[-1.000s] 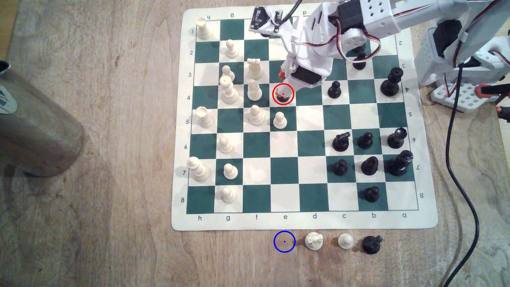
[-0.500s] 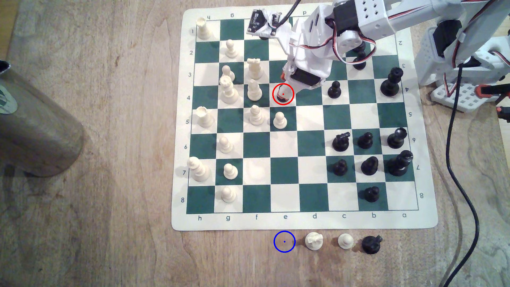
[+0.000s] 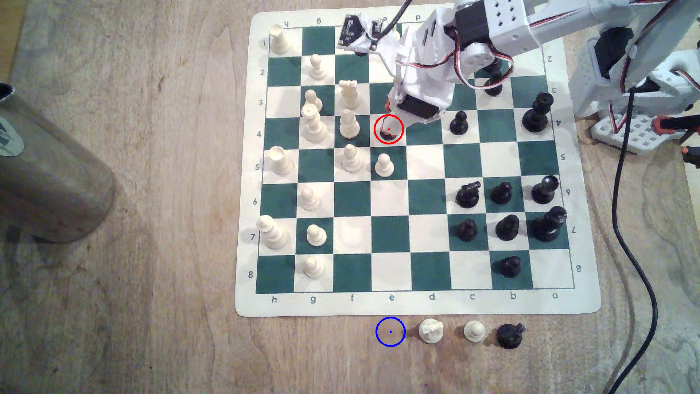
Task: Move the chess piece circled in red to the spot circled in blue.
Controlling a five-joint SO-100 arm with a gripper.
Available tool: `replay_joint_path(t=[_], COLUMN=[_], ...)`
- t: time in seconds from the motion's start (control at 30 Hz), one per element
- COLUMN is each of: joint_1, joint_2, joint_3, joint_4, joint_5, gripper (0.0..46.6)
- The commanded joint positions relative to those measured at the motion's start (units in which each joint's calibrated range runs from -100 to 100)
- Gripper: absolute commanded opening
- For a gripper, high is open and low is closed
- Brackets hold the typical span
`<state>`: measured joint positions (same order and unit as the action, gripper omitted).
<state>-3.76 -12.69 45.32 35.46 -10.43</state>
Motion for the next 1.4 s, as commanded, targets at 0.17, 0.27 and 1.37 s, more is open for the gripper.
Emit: replay_joint_path(t=[0.17,0.27,1.37], joint_1=[-0.7,-0.8,-18.5], joint_2=[-0.4,-0.1,2.8], joint_3=[-5.4,-6.0,-43.8], joint_4=[0.4,1.1,26.1], joint_5=[-0.1,0.1,-3.4], gripper=[6.2,2.5,0.3])
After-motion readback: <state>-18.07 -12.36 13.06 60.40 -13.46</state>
